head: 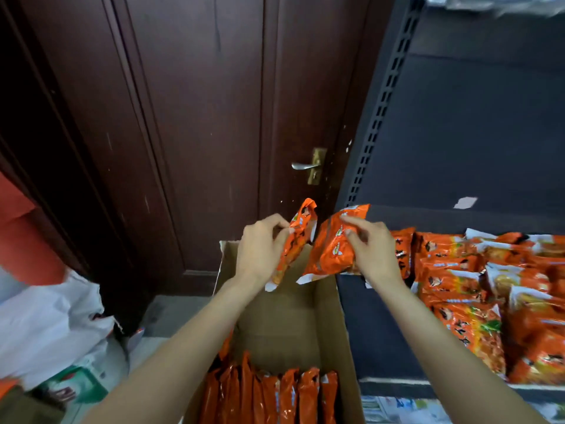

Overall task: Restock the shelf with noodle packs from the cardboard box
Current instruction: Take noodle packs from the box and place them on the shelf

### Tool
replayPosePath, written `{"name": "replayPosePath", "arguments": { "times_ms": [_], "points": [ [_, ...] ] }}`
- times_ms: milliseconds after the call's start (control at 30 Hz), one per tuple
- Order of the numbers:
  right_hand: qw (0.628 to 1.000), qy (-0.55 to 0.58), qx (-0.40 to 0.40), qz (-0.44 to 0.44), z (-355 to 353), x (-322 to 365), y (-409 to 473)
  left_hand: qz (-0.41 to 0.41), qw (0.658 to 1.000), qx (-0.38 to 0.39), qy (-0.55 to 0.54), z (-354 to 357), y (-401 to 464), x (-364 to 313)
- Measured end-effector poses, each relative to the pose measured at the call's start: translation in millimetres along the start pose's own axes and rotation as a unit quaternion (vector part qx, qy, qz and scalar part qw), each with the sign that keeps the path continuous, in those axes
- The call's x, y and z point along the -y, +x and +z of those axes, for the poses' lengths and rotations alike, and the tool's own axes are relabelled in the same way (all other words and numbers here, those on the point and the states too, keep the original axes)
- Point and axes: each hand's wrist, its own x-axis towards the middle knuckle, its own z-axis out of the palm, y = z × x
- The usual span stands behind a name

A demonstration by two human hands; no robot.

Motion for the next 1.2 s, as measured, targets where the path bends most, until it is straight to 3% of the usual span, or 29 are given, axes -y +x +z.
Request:
{"name": "replayPosePath", "arguments": {
  "times_ms": [167, 300, 567, 833, 1067, 1200],
  "points": [
    [1.0, -0.017, -0.024, 0.004, -51.2, -31.3, 11.6, 0.042, 0.999, 0.011, -0.013, 30.3, 9.5, -46.7],
    [0.998, -0.028, -0.018, 0.057, -79.4, -63.9, 13.2, 0.051, 0.998, 0.03, -0.021, 65.4, 10.1, -72.1],
    [0.975, 0.001, 0.11, 0.193, -63.9, -143.2, 24.9, 0.021, 0.998, 0.061, 0.007, 120.3, 7.9, -86.7],
    [0.971, -0.051, 0.186, 0.139, -42.1, -180.1, 34.5, -0.017, 0.999, 0.004, 0.039, 136.0, -2.7, -78.8],
    [0.97, -0.017, 0.206, 0.125, -36.8, -189.2, 40.4, 0.002, 0.999, 0.017, 0.052, 134.6, -3.9, -82.3],
    [0.963, -0.007, 0.236, 0.131, -40.5, -194.8, 38.6, 0.003, 0.997, -0.034, 0.068, 132.8, -9.1, -75.8]
  ]
}}
